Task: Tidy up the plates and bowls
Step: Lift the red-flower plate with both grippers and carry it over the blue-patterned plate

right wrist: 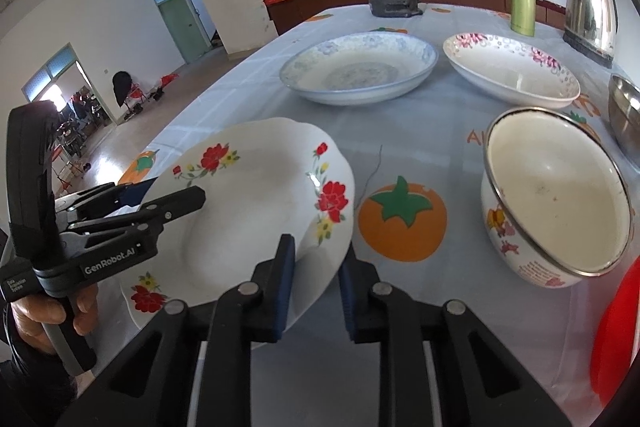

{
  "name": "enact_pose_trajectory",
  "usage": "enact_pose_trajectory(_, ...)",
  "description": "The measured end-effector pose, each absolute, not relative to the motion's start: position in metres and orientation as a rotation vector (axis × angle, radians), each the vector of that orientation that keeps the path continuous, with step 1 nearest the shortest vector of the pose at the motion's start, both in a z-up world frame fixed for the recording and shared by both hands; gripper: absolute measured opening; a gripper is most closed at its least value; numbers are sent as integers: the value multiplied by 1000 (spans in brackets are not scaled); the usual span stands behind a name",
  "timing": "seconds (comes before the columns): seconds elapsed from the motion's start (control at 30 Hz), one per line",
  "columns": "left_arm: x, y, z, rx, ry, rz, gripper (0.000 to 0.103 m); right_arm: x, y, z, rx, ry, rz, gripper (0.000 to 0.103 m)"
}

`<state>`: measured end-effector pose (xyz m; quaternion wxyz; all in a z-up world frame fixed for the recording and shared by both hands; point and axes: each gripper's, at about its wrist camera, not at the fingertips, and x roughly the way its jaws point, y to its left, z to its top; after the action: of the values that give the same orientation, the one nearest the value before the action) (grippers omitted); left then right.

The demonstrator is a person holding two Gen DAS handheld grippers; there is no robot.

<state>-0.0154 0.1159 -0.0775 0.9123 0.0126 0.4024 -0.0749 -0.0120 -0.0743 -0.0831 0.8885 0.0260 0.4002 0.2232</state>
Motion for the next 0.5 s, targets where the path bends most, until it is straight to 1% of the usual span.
enact_pose_trajectory(0.17,-15,117,-77,5,828,-156,48,-10,-75,-84,61,839,460,21)
enact_pose_trajectory(0.3,-16,118,-75,-1,827,-158,48,-15,-75,-77,37,797,449,20)
enact_pose_trajectory(0.5,-8,117,-67,-5,807,-149,48,-7,-78,-71,78,800,453,19)
